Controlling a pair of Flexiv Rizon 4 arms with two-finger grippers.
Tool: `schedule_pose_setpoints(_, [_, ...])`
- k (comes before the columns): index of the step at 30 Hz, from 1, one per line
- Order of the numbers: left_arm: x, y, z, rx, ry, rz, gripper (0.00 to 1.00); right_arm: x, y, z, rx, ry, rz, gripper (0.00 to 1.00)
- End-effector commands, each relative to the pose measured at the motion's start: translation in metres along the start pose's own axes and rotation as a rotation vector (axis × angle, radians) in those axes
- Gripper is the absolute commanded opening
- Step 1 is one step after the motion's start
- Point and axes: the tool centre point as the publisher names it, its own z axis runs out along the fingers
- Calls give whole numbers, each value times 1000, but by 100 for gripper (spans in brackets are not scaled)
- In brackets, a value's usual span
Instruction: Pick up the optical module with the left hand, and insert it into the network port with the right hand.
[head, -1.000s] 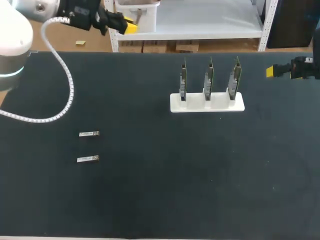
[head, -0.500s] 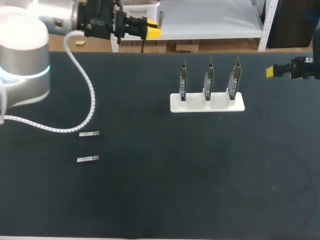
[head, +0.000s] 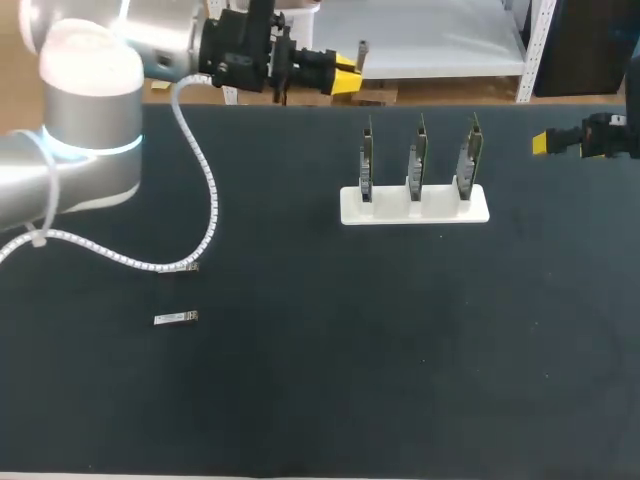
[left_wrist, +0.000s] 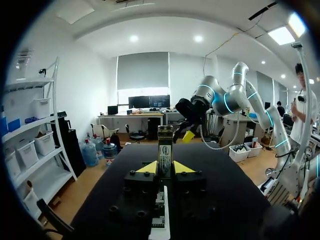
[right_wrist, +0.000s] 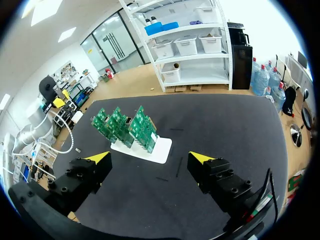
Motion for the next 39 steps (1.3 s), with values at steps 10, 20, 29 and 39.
schedule_pose_setpoints(10, [17,11,19,-14,-25,-26,0,0,0,0,0,0,0,100])
schedule_pose_setpoints(20, [25,17,24,-19,-51,-56,0,0,0,0,0,0,0,100])
schedule_pose_setpoints(29, [36,18,25,-38,-54,-87,0,0,0,0,0,0,0,100])
schedule_pose_setpoints(39, [43,13,28,-35,-46,-104,0,0,0,0,0,0,0,100])
